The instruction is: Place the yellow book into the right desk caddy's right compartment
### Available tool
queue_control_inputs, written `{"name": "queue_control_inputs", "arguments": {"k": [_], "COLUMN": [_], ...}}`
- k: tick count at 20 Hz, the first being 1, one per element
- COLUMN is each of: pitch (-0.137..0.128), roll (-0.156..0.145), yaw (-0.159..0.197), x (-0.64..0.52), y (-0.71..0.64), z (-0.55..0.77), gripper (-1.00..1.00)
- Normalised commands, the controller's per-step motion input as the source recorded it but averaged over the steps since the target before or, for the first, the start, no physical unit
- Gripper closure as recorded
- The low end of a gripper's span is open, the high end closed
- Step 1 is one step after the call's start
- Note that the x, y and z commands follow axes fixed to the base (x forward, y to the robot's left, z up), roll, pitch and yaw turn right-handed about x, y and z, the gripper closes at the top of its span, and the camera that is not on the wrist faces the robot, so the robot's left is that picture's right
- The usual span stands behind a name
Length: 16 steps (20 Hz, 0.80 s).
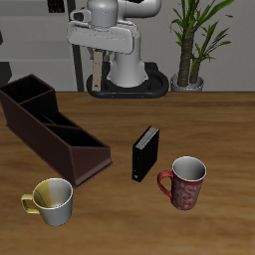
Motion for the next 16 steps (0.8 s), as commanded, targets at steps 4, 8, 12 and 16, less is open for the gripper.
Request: {"name": "queue_control_inputs", "arguments": {"k": [4,8,12,16], "pitch": [-0.024,0.017,0.037,0.001], "roll": [-0.064,-0.017,0.012,0.052], "yaw": [-0.048,-0.042,-0.041,0.047], "x": [-0.13,-0.02,0.01,-0.04], "y": [-0.47,-0.39,-0.30,-0.42], "z": [0.21,0.15,0.11,0.22], "gripper": [1.00,1.00,1.00,1.00]}}
